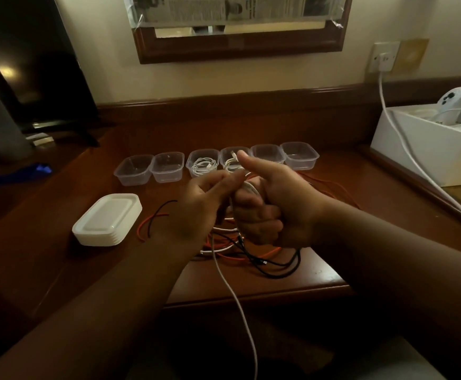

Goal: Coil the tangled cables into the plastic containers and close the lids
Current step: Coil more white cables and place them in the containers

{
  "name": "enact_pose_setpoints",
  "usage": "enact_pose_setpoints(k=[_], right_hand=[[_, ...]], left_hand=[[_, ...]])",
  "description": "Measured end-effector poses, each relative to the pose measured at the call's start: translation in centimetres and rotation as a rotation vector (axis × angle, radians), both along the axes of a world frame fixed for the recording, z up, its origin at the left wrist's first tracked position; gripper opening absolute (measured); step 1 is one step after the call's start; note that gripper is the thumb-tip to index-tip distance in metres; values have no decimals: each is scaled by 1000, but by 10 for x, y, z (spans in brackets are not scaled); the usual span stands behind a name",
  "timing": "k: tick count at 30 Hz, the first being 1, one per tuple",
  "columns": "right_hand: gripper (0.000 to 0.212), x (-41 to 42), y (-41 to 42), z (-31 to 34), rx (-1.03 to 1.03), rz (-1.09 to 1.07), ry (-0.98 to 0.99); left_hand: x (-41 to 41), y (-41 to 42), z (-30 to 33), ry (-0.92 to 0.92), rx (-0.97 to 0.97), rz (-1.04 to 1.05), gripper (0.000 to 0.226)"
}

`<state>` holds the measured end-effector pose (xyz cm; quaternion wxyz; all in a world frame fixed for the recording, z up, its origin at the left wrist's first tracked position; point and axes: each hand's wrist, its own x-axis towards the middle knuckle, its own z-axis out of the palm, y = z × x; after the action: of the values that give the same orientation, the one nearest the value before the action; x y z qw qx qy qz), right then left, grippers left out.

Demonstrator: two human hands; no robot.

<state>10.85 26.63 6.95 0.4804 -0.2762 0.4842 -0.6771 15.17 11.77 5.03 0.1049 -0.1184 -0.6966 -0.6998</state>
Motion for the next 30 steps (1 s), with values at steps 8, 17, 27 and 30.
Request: enact_pose_setpoints(k=[8, 17, 27, 30], right_hand=[[67, 10, -11, -10, -258, 11, -254], [58, 2, -4, 2, -195, -669, 492], [62, -1, 8, -23, 599, -647, 1319], [70, 7, 10, -13, 394, -559, 767]], left_hand=[[5, 25, 4, -390, 384, 2, 48], [9, 23, -29, -413, 108, -1, 30], [5, -10, -6, 93, -653, 190, 11], [5, -8, -2, 32, -342, 95, 22]])
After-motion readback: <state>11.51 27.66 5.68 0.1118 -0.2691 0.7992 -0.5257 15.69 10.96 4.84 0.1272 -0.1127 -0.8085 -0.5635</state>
